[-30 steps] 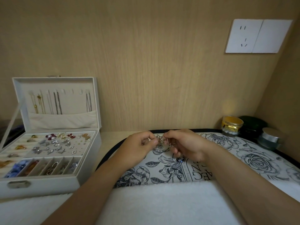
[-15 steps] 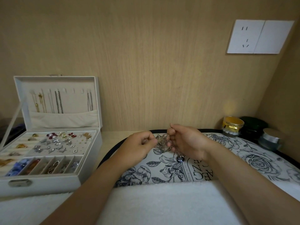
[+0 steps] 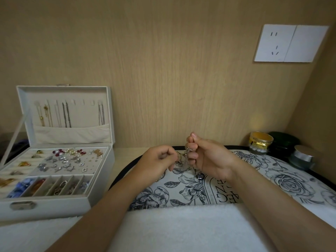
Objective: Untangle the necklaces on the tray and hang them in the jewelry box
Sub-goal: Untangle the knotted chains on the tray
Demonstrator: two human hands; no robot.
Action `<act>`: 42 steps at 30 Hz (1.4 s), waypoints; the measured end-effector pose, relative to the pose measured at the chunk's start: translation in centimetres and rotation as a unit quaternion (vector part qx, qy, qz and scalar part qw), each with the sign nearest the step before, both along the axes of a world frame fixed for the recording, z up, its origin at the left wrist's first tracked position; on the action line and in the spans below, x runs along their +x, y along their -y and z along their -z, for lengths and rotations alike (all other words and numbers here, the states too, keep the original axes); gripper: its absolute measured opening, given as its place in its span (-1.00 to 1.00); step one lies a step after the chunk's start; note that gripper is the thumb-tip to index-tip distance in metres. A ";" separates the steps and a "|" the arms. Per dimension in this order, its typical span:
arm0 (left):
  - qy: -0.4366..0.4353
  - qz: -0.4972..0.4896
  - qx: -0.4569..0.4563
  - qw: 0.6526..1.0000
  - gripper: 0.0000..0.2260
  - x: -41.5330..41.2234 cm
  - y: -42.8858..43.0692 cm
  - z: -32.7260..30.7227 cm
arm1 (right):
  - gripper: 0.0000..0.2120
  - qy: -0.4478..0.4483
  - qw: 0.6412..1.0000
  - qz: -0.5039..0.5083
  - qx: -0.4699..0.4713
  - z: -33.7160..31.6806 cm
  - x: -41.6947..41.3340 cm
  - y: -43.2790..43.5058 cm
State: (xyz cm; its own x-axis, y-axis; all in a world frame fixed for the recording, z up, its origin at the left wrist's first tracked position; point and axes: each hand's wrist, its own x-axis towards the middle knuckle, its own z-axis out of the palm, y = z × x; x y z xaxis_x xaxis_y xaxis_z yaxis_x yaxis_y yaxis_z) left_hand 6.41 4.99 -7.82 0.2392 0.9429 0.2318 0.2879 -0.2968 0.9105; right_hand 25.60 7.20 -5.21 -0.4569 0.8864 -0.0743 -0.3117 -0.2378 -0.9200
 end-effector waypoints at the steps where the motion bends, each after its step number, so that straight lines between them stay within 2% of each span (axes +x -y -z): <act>1: -0.006 0.004 0.009 1.000 -0.82 0.1 0.1 0.1 | -0.81 0.004 1.000 -0.007 0.004 0.0 0.1 0.0; 4: -0.002 -0.006 0.027 1.000 -0.85 0.2 0.2 0.2 | -0.88 0.021 0.999 -0.021 0.023 -0.1 0.8 -0.2; 9: 0.051 -0.023 -0.009 0.998 -0.83 0.0 -0.1 0.0 | -0.89 0.041 0.999 -0.019 0.015 0.3 1.5 -0.7; 12: 0.045 -0.042 -0.014 0.998 -0.80 0.1 -0.2 -0.1 | -0.92 0.085 0.996 0.002 0.012 0.3 1.4 -0.7; 14: 0.024 -0.062 -0.014 0.998 -0.80 0.1 -0.2 -0.2 | -0.92 0.150 0.988 0.033 0.032 0.2 1.3 -0.7; 18: -0.080 -0.085 0.033 0.993 -0.81 -0.5 -0.4 -0.1 | -0.86 0.316 0.929 0.106 0.159 0.5 0.3 -0.4; 20: -0.128 -0.089 0.045 0.987 -0.82 -0.9 -0.6 0.4 | -0.76 0.383 0.885 0.110 0.242 0.8 0.0 -0.4; 23: -0.106 -0.097 0.034 0.989 -0.85 -1.0 -0.9 0.5 | -0.65 0.474 0.823 0.092 0.299 1.0 -0.3 -0.2; 26: -0.046 -0.083 -0.010 0.995 -0.84 -0.8 -0.8 0.2 | -0.64 0.498 0.802 0.094 0.316 1.0 -0.5 0.1; 29: 0.013 -0.052 -0.061 0.997 -0.83 -0.6 -0.6 -0.1 | -0.66 0.486 0.803 0.117 0.325 1.0 -0.7 0.0; 32: 0.054 -0.040 -0.075 0.995 -0.84 -0.5 -0.5 -0.2 | -0.69 0.473 0.802 0.146 0.335 0.9 -0.6 0.1; 36: -0.016 -0.081 0.002 0.997 -0.87 -0.1 -0.4 -0.2 | -0.75 0.510 0.765 0.144 0.365 0.6 -0.8 0.4; 39: -0.050 -0.095 0.058 0.992 -0.87 0.0 -0.3 -0.1 | -0.75 0.538 0.754 0.114 0.358 0.3 -1.0 0.7; 40: -0.068 -0.095 0.067 0.991 -0.86 -0.1 -0.2 -0.1 | -0.76 0.562 0.742 0.089 0.353 0.1 -1.0 0.9; 42: -0.107 -0.094 0.074 0.987 -0.84 0.0 -0.1 -0.1 | -0.79 0.632 0.690 0.058 0.348 -0.3 -1.1 1.4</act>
